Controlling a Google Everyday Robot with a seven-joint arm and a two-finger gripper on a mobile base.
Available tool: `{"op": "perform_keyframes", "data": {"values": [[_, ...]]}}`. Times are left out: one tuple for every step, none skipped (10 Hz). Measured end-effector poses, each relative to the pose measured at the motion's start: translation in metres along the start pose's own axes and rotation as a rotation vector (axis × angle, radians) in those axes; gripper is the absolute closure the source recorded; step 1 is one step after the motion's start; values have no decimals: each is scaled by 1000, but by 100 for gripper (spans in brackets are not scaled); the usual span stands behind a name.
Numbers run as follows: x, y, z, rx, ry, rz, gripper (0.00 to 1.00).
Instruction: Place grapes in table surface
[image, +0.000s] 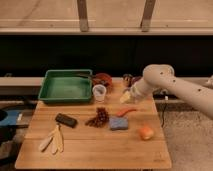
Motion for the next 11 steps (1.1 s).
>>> {"op": "perform_keyframes", "data": {"values": [[1, -4, -1, 3, -1, 6, 34], [1, -4, -1, 3, -1, 6, 34], [0, -3, -1, 2, -1, 4, 34], [0, -5, -2, 4, -2, 10, 34], [4, -15, -2, 20, 12, 41, 34], [8, -18, 2, 22, 29, 44, 34], [10, -16, 7, 19, 44, 31, 34], [11, -8, 14, 12, 63, 9, 34], [11, 4, 23, 3, 82, -15, 34], [8, 20, 35, -10, 103, -43, 34], [5, 38, 47, -25, 125, -72, 34]]}}
